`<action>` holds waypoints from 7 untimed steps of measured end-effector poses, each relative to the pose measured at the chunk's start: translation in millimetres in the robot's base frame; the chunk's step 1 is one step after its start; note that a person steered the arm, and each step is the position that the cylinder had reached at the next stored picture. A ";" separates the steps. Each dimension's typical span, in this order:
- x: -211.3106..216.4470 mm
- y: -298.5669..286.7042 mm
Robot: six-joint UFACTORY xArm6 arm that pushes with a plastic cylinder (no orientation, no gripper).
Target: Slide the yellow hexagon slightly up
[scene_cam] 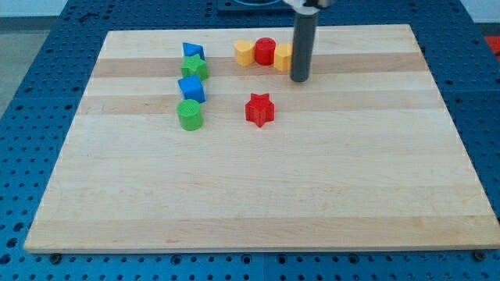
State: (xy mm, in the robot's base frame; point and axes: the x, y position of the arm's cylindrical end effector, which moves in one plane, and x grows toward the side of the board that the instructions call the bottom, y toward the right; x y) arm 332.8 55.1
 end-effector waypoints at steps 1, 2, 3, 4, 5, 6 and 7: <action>2.2 -3.1; -7.2 -1.7; -23.6 2.3; -23.6 2.3; -4.3 5.5; 55.2 12.0; 95.2 12.2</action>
